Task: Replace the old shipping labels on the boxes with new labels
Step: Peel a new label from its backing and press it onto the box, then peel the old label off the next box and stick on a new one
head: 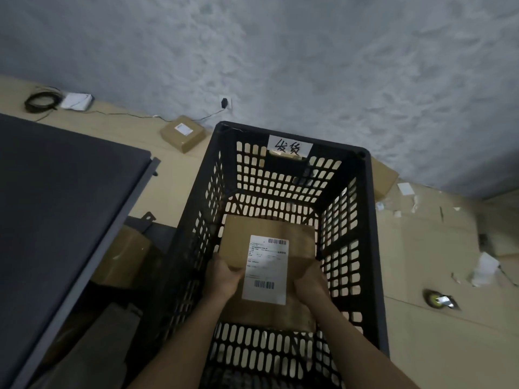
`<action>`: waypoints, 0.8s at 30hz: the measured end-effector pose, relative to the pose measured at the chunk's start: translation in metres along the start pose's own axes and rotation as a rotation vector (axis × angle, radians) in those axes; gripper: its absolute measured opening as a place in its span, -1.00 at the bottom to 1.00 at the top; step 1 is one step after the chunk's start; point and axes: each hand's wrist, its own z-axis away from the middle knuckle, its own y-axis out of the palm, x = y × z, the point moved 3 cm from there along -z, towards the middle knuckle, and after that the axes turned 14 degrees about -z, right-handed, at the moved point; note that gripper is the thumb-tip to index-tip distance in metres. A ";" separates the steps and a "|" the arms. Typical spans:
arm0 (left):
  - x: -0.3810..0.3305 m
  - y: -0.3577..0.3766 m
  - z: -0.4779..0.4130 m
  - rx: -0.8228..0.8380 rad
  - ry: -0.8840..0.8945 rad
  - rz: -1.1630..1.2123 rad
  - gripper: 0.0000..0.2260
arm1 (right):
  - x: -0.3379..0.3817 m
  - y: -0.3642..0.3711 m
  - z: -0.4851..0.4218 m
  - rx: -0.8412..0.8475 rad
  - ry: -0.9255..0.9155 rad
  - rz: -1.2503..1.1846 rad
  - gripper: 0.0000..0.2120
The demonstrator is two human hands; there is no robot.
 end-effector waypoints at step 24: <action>-0.078 -0.158 0.226 -0.633 0.323 -0.386 -0.82 | 0.135 -0.106 0.195 0.016 -1.258 0.347 -0.72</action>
